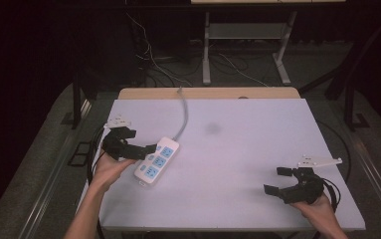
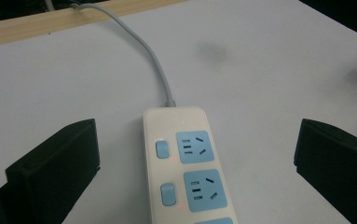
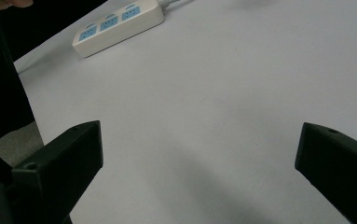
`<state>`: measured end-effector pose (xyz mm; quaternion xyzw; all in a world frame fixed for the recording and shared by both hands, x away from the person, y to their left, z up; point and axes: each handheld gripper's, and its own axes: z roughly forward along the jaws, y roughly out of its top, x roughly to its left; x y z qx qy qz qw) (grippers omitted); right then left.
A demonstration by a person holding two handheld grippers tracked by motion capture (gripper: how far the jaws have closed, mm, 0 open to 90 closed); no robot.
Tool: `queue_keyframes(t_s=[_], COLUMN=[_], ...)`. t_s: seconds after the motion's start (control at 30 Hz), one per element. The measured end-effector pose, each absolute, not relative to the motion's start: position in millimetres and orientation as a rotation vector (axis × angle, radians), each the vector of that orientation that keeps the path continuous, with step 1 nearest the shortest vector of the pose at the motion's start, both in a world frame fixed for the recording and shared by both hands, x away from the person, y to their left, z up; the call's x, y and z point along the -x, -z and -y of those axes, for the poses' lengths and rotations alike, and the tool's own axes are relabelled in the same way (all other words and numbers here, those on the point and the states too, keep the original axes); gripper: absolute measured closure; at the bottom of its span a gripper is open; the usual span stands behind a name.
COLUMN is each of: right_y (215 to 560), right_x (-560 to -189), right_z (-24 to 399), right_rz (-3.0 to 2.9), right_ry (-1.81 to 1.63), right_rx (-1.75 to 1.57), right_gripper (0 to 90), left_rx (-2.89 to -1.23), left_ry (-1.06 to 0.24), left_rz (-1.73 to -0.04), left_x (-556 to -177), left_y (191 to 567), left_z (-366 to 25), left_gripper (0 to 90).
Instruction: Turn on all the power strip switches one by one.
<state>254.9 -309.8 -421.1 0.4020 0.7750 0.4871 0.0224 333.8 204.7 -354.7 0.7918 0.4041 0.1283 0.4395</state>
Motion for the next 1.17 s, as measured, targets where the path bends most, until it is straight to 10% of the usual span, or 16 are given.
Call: queue_keyframes(t_s=[1.17], right_y=[421], right_x=[-251], right_z=[310], right_rz=[-2.394], right_ry=[-1.533], right_rx=[-1.249], right_gripper=[0.6], left_rx=[-1.835], left_ry=[-0.309], left_rz=[-0.923], left_x=[-261], left_y=[404], left_z=[-194], left_gripper=[0.0])
